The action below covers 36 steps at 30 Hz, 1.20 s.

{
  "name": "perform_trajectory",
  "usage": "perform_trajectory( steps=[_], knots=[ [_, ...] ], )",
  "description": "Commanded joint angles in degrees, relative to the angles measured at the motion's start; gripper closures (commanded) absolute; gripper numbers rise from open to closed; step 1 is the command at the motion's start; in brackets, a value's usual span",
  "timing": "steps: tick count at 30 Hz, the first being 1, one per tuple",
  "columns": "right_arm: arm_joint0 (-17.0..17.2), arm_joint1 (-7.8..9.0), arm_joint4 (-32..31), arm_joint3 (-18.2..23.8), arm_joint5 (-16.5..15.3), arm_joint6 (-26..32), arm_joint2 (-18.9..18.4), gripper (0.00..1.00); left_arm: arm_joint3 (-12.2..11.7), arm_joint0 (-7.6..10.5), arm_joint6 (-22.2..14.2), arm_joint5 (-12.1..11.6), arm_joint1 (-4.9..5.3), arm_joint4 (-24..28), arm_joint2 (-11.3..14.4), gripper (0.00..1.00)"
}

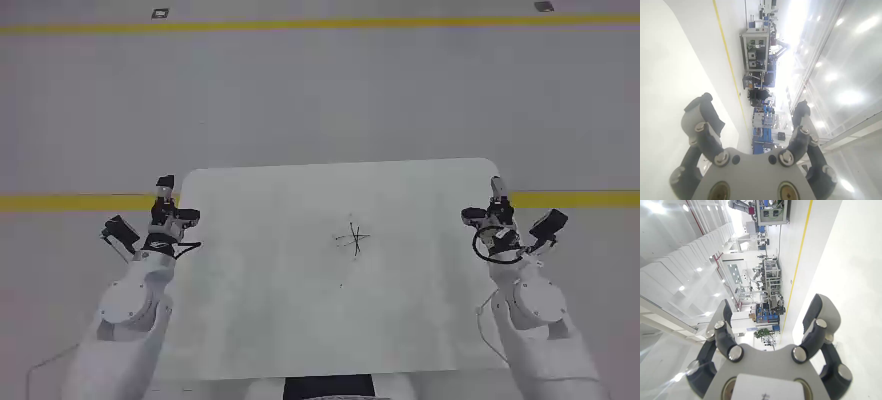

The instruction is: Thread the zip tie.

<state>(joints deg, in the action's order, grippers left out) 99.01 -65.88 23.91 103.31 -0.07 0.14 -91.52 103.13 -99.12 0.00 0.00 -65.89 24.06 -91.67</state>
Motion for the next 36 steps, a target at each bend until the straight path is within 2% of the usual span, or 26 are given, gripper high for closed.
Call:
perform_trajectory(
  steps=[1, 7, 16, 18, 20, 23, 27, 36],
  knots=[
    [-0.6, 0.06, -3.0, 1.5, -0.1, 2.6, 1.2, 0.00, 0.0, 0.00, 0.0, 0.0, 0.00, 0.0, 0.0, 0.00],
    [-2.7, 0.25, -16.2, 2.9, 0.0, 8.5, 6.6, 0.00, 0.0, 0.00, 0.0, 0.0, 0.00, 0.0, 0.0, 0.00],
    [-2.8, 0.23, -16.4, 2.8, -0.1, 8.6, 6.7, 0.00, 0.0, 0.00, 0.0, 0.0, 0.00, 0.0, 0.0, 0.00],
    [-3.4, 0.27, -17.4, 4.2, -0.9, 9.9, 7.3, 0.00, 0.0, 0.00, 0.0, 0.0, 0.00, 0.0, 0.0, 0.00],
    [-5.0, 0.44, -22.0, 5.3, -1.2, 13.7, 8.9, 0.00, 0.0, 0.00, 0.0, 0.0, 0.00, 0.0, 0.0, 0.00],
    [-8.5, 0.67, -28.7, 5.4, 0.7, 19.9, 11.9, 0.00, 0.0, 0.00, 0.0, 0.0, 0.00, 0.0, 0.0, 0.00],
    [-13.3, 0.57, -35.9, 3.9, 6.4, 24.9, 16.5, 0.00, 0.0, 0.00, 0.0, 0.0, 0.00, 0.0, 0.0, 0.00],
    [-13.6, 0.51, -35.8, 3.8, 6.7, 24.8, 16.7, 0.00, 0.0, 0.00, 0.0, 0.0, 0.00, 0.0, 0.0, 0.00]
  ],
)
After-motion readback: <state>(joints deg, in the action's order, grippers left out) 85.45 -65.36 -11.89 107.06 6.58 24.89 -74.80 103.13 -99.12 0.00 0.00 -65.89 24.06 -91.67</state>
